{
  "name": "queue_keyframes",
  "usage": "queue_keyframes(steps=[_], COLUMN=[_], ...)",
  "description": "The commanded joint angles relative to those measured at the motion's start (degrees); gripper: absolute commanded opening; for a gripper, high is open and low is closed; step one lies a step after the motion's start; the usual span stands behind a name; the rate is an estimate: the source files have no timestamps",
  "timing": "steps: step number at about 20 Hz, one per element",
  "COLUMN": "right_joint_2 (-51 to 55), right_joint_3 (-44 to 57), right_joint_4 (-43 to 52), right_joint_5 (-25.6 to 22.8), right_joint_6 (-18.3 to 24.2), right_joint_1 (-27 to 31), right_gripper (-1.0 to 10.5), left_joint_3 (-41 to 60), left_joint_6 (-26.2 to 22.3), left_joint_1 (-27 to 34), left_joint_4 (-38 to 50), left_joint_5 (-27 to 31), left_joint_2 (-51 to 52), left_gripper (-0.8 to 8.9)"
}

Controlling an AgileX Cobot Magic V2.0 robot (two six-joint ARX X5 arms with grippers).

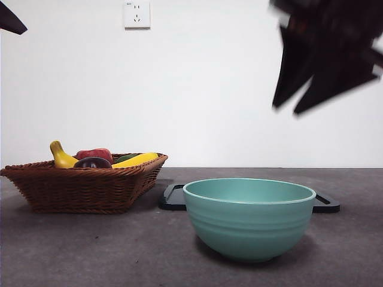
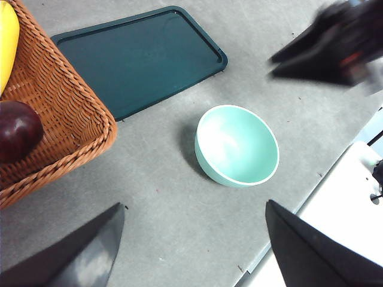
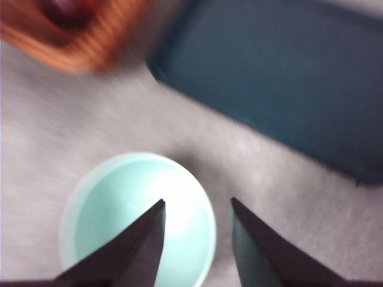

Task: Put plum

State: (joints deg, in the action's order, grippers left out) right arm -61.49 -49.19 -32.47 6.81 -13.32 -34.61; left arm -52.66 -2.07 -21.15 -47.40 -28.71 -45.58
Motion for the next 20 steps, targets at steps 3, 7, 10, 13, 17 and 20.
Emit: queue_keyframes(steps=[3,7,10,13,17,20], right_joint_2=[8.0,14.2,16.4,17.1,17.0,17.0], right_joint_3=[-3.1,-3.1,-3.1,-3.1,-3.1,-3.1], right_joint_4=[-4.0,-10.8,-18.2,-20.9,-20.4,-20.3], right_joint_5=[3.5,8.9,12.6,12.7,12.7,12.7], right_joint_6=[-0.2,-0.2,-0.1,0.7,0.7,0.7], right_joint_1=[-0.5,-0.5,-0.5,-0.5,-0.5,-0.5], right_gripper=[1.7,1.7,1.7,1.7,1.7,1.7], left_joint_3=[-1.1,-1.1,-1.1,-1.1,-1.1,-1.1], left_joint_6=[-0.3,-0.2,-0.2,-0.2,-0.2,-0.2], left_joint_1=[-0.3,-0.3,-0.3,-0.3,-0.3,-0.3], left_joint_4=[0.6,0.6,0.6,0.6,0.4,0.4], left_joint_5=[-0.3,-0.3,-0.3,-0.3,-0.3,-0.3], left_joint_2=[-0.3,-0.3,-0.3,-0.3,-0.3,-0.3], left_gripper=[3.74,3.74,3.74,3.74,3.74,3.74])
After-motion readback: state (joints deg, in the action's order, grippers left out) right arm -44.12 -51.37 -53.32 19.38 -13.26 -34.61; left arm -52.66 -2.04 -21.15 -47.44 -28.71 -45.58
